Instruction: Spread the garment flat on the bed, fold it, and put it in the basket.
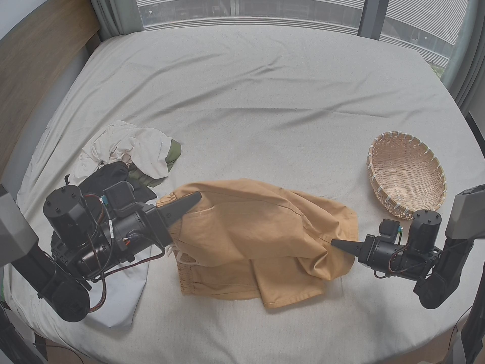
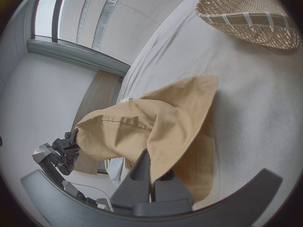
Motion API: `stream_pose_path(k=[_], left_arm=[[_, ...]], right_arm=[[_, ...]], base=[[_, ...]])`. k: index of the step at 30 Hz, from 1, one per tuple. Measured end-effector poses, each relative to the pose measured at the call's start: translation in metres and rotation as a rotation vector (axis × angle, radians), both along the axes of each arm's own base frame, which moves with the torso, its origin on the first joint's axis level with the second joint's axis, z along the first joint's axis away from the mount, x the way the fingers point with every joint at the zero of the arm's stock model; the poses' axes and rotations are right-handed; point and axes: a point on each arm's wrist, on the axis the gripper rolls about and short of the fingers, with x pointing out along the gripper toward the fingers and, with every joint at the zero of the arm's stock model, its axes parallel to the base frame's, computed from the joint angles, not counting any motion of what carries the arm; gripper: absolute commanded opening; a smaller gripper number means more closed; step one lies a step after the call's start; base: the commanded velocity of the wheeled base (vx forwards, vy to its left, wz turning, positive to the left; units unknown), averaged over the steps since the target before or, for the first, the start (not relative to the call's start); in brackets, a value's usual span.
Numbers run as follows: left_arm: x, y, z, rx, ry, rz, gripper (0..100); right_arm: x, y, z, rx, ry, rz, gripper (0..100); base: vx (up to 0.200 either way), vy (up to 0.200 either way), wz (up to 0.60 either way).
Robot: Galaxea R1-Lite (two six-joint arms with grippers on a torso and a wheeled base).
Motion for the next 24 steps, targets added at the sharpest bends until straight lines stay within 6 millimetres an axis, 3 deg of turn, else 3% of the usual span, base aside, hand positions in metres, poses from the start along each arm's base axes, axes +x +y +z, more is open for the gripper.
stream_pose_path(k=[9,17,24], left_arm=[[-0.009,-0.008,0.013,-0.021,-0.044,-0.04,0],[-0.023,-0.011,0.038,-0.034,-0.159,-0.095,0],[-0.036,-0.009,0.055,-0.038,-0.246,-0.134,0]], right_arm=[[-0.017,-0.007,0.028,0.018,-0.074,-0.01,0],[-0.054,-0.017,0.088,0.07,-0.29,-0.014,0],[-0.079,-0.03,0.123,0.076,-0.338,-0.045,0]], base=[[0.0,0.0,0.0],[0.0,0.0,0.0],[0.0,0.0,0.0]])
